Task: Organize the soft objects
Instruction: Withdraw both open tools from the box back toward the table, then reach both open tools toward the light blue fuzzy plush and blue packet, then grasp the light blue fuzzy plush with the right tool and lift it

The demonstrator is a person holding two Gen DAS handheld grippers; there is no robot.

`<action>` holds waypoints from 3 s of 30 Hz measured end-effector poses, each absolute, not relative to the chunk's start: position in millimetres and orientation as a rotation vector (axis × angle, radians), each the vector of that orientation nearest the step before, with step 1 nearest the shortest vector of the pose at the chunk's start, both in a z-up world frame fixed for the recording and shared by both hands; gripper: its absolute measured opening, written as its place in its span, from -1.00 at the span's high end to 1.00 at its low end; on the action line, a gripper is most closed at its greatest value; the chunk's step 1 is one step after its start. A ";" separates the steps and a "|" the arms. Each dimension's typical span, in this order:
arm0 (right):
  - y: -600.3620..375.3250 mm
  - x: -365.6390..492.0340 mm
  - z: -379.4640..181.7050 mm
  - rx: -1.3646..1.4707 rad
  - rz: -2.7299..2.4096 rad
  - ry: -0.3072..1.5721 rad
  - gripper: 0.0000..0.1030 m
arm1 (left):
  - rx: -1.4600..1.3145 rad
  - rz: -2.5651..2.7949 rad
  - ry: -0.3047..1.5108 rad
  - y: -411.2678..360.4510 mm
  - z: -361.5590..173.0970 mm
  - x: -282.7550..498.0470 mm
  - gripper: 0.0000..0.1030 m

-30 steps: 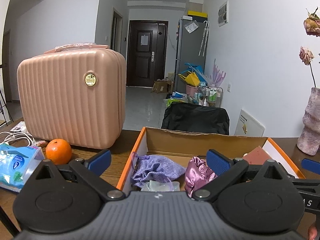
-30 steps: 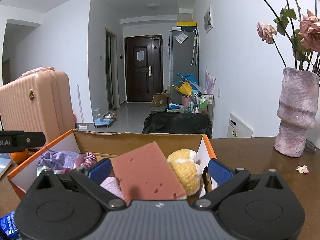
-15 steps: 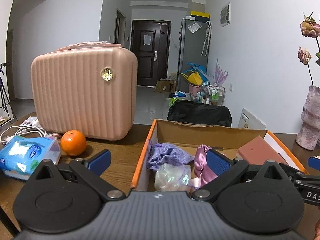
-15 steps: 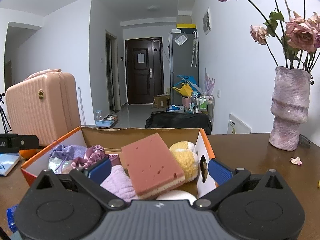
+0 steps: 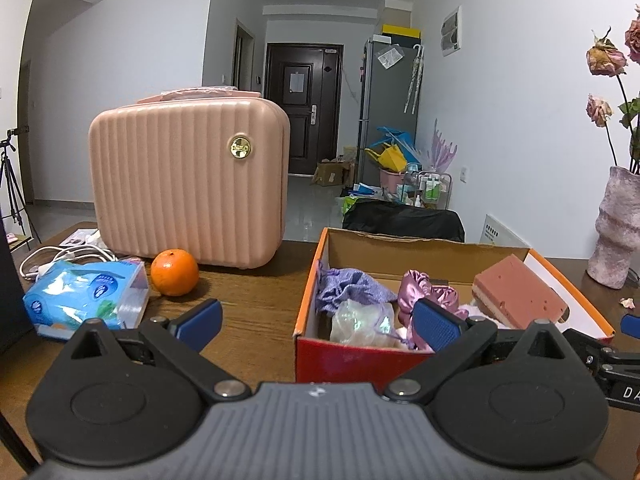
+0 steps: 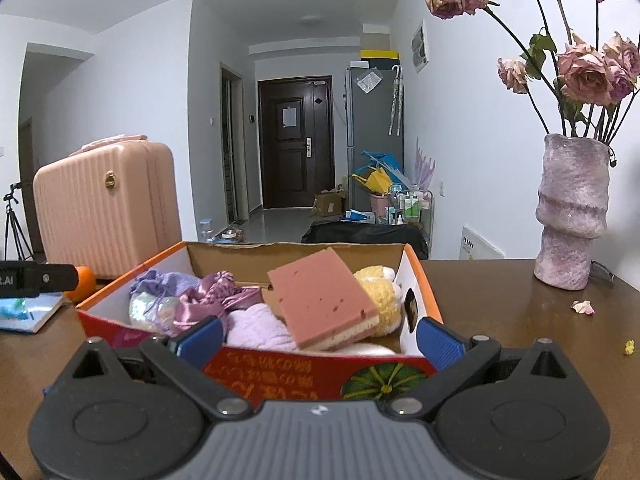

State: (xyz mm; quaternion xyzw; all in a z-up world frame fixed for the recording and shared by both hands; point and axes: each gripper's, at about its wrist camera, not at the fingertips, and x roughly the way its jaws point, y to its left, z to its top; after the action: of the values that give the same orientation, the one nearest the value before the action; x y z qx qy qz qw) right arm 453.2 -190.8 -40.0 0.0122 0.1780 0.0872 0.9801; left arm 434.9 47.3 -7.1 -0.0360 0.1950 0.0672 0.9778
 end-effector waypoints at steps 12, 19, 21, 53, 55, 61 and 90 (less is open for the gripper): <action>-182.6 414.9 -42.0 0.015 0.206 0.367 -1.00 | -0.070 0.134 0.396 51.4 -8.2 408.6 -1.00; -175.9 394.9 -43.1 0.003 0.220 0.369 -1.00 | -0.062 0.132 0.396 56.2 -9.6 381.3 -1.00; -174.3 389.8 -43.2 0.000 0.225 0.371 -1.00 | -0.061 0.131 0.394 56.5 -10.0 374.8 -1.00; -147.7 343.2 -53.7 -0.053 0.284 0.441 -1.00 | -0.069 0.074 0.446 75.0 -23.3 303.4 -1.00; -142.4 343.8 -55.1 -0.064 0.305 0.452 -1.00 | -0.071 0.072 0.449 75.6 -23.4 303.9 -1.00; -121.3 351.2 -59.4 -0.106 0.357 0.482 -1.00 | -0.065 0.087 0.460 80.2 -25.8 305.5 -1.00; -53.7 419.4 -84.1 -0.199 0.426 0.654 -1.00 | -0.056 0.123 0.516 121.8 -36.5 318.9 -1.00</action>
State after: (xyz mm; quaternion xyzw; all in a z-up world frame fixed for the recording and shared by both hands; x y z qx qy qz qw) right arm 419.4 -53.7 -84.1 -0.0968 0.3183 0.2072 0.9200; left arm 318.9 121.8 -36.5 -0.0275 0.2551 0.0606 0.9646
